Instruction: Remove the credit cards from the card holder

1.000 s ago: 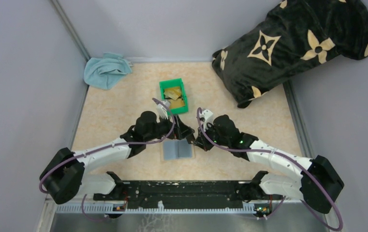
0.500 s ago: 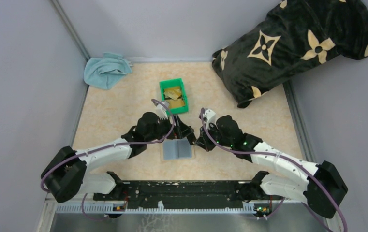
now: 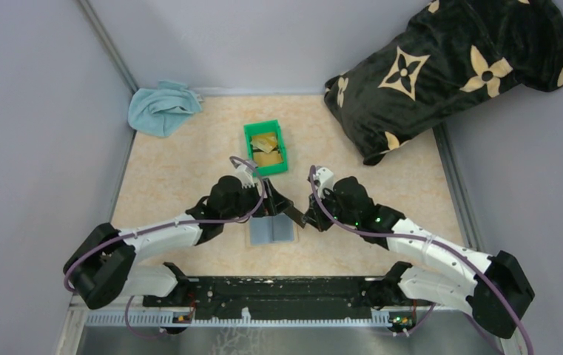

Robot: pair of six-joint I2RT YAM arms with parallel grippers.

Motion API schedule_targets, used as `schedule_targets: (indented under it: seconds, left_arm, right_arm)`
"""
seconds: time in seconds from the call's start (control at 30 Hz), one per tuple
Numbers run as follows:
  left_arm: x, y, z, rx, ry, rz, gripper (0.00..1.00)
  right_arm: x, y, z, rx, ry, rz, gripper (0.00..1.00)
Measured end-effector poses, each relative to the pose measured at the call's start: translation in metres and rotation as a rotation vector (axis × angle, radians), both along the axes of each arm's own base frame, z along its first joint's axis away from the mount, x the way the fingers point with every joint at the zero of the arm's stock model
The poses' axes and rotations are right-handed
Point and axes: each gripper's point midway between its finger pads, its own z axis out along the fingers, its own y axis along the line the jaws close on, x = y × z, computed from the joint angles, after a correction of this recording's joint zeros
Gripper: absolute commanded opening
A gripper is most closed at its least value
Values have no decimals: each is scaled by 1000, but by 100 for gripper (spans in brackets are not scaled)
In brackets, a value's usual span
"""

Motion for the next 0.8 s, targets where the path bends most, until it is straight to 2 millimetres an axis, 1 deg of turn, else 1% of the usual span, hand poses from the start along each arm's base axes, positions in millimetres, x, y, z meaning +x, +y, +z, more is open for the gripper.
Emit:
schedule_targets:
  seconds: [0.17, 0.33, 0.43, 0.5, 0.57, 0.63, 0.7, 0.73, 0.8]
  left_arm:
    - [-1, 6, -7, 7, 16, 16, 99]
    - [-2, 10, -2, 4, 3, 28, 99]
    - [0, 14, 9, -8, -31, 43, 95]
    - [3, 19, 18, -14, -57, 66, 85]
    - [9, 28, 29, -23, -84, 106, 80]
    - [18, 40, 35, -24, -100, 154, 79]
    - [27, 52, 35, -15, -99, 194, 77]
    - [32, 59, 33, -6, -90, 217, 74]
    - [37, 66, 27, 8, -76, 237, 68]
  right_arm:
    - [4, 0, 6, 1, -16, -5, 0]
    - [12, 2, 18, 15, -52, -16, 0]
    - [20, 3, 25, 14, -79, -30, 0]
    - [27, 4, 28, 5, -93, -45, 0]
    - [42, 7, 32, -11, -110, -72, 0]
    - [64, 12, 39, -21, -125, -109, 0]
    - [88, 16, 46, -25, -137, -152, 0]
    - [106, 18, 51, -29, -144, -184, 0]
    - [131, 22, 56, -35, -154, -225, 0]
